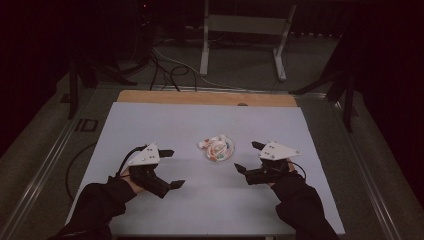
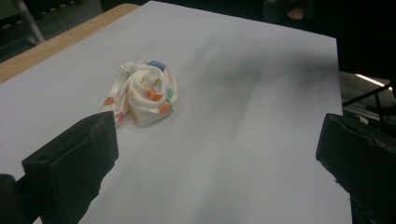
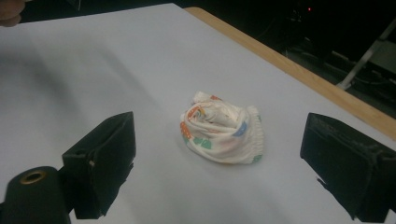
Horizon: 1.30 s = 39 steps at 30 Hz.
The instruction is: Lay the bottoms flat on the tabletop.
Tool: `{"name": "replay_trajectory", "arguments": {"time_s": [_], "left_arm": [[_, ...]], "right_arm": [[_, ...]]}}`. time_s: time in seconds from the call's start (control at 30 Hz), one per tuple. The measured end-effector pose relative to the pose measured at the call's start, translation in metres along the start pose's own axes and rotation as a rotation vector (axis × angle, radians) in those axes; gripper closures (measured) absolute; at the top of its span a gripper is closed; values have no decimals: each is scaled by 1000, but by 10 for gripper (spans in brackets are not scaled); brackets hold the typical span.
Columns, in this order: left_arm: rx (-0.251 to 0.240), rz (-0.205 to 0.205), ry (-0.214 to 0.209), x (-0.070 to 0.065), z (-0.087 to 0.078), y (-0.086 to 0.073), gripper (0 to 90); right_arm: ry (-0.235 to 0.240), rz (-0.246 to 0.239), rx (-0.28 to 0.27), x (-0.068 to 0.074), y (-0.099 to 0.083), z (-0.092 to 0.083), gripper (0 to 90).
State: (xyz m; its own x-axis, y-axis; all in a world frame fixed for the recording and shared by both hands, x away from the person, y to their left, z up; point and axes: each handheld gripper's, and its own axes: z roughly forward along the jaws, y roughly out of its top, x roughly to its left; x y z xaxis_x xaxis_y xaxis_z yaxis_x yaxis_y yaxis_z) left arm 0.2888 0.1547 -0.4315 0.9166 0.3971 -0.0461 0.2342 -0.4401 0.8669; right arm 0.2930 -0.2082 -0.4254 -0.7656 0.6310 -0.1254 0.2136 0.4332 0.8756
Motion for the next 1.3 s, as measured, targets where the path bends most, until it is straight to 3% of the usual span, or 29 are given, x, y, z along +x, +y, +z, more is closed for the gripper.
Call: {"name": "replay_trajectory", "arguments": {"time_s": [0.3, 0.43, 0.53, 0.6, 0.83, 0.87, 0.93, 0.97, 1.03, 1.17, 1.3], "left_arm": [[22, -33, 30, 10, 30, 0, 3], [27, -18, 48, 15, 43, -1, 3], [30, -17, 37, 19, 49, -1, 4], [36, -13, 56, 23, 59, 0, 5], [56, -46, 111, 30, 74, 6, 16], [60, -58, 112, 33, 79, 8, 23], [60, -60, 125, 34, 82, 9, 37], [59, -58, 139, 35, 86, 12, 56], [58, -65, 149, 38, 90, 15, 76], [59, -81, 131, 41, 97, 21, 160], [102, -76, 121, 43, 108, 26, 213]], "right_arm": [[-31, 34, 1, 0, -1, 27, 114], [-51, 70, -9, 1, -3, 34, 135], [-55, 87, 1, 0, -5, 37, 141], [-66, 124, 29, 1, -9, 44, 157], [-90, 154, 68, 1, -18, 53, 206], [-114, 159, 90, 3, -22, 59, 251], [-117, 160, 94, 3, -24, 61, 264], [-144, 163, 117, 4, -26, 66, 321], [-142, 169, 126, 4, -29, 70, 354], [-166, 186, 146, 3, -34, 79, 447], [-175, 193, 158, 2, -35, 86, 505]]}}
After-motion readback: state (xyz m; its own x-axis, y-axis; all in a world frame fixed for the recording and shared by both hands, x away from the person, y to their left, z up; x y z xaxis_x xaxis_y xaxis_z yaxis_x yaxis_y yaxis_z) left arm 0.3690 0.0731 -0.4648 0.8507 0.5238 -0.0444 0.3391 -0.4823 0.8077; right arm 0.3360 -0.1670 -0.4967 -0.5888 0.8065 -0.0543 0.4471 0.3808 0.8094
